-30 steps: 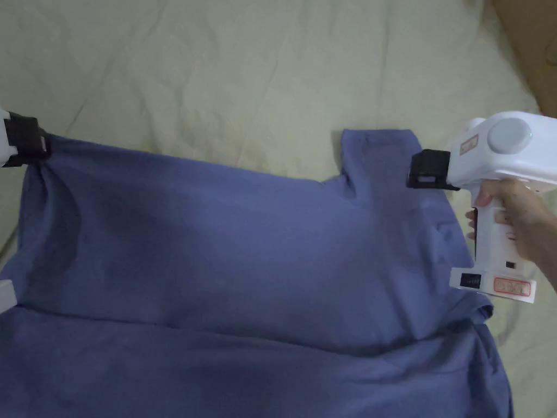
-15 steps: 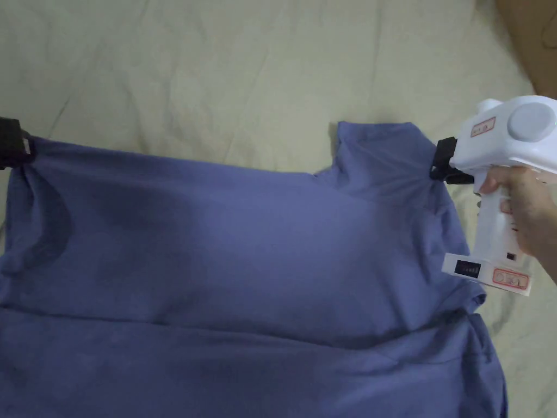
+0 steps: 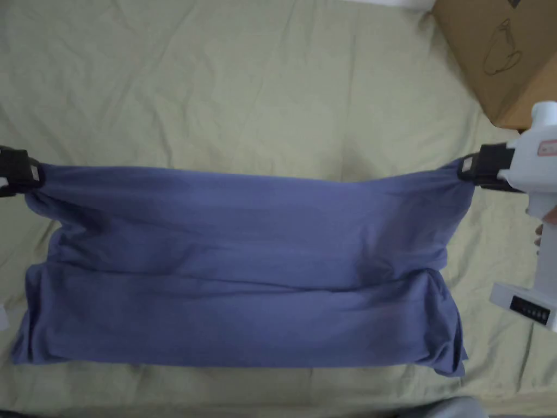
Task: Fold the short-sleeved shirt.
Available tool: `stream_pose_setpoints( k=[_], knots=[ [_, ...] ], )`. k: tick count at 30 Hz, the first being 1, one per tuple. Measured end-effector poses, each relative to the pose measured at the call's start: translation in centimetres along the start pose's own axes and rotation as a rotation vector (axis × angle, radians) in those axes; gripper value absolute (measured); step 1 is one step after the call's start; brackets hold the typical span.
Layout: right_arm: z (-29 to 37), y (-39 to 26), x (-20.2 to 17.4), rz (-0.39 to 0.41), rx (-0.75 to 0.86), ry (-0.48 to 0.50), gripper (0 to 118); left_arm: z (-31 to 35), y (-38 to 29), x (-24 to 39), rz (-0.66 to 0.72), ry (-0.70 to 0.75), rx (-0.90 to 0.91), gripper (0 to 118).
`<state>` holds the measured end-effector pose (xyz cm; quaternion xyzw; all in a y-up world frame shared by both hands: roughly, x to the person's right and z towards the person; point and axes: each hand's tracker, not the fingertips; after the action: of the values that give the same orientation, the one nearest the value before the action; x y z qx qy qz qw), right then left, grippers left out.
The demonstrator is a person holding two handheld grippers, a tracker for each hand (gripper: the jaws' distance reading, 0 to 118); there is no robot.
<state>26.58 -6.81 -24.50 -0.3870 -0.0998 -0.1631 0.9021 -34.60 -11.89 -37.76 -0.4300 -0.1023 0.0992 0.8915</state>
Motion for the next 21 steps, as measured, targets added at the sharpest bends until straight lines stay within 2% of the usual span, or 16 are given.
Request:
stream_pose_setpoints(
  k=[6, 11, 12, 13, 14, 15, 16, 17, 18, 19, 21],
  knots=[
    [1.7, -8.8, 2.2, -0.07, -0.075, -0.013, 0, 1.6, -7.2, -1.9, 0.05, 0.003, -0.046, 1],
    [2.0, -15.3, 4.1, -0.215, -0.137, -0.015, 0, 1.8, -12.9, -2.4, 0.122, 0.052, -0.14, 4],
    [2.0, -16.3, 4.4, -0.225, -0.147, -0.023, 0, 1.8, -13.7, -2.4, 0.139, 0.068, -0.159, 8],
    [1.9, -17.0, 4.5, -0.227, -0.155, -0.026, 0, 1.8, -14.2, -2.2, 0.152, 0.081, -0.168, 18],
    [1.8, -17.7, 4.6, -0.229, -0.161, -0.039, 1, 1.7, -14.7, -2.2, 0.161, 0.116, -0.177, 42],
    [1.8, -18.0, 4.6, -0.228, -0.166, -0.054, 10, 1.6, -14.9, -2.3, 0.16, 0.149, -0.184, 64],
    [2.1, -18.1, 4.6, -0.224, -0.169, -0.07, 29, 1.6, -15.0, -2.4, 0.158, 0.182, -0.182, 84],
    [2.4, -18.0, 4.5, -0.21, -0.154, -0.124, 68, 1.9, -14.9, -2.7, 0.168, 0.222, -0.16, 99],
    [3.0, -17.8, 4.3, -0.19, -0.125, -0.155, 97, 2.5, -14.7, -2.8, 0.175, 0.258, -0.12, 100],
    [3.6, -17.5, 4.2, -0.171, -0.106, -0.174, 111, 3.3, -14.3, -2.9, 0.176, 0.261, -0.077, 100],
    [5.5, -15.9, 3.8, -0.114, -0.026, -0.189, 115, 5.3, -12.8, -2.8, 0.185, 0.252, -0.001, 100]
  ],
)
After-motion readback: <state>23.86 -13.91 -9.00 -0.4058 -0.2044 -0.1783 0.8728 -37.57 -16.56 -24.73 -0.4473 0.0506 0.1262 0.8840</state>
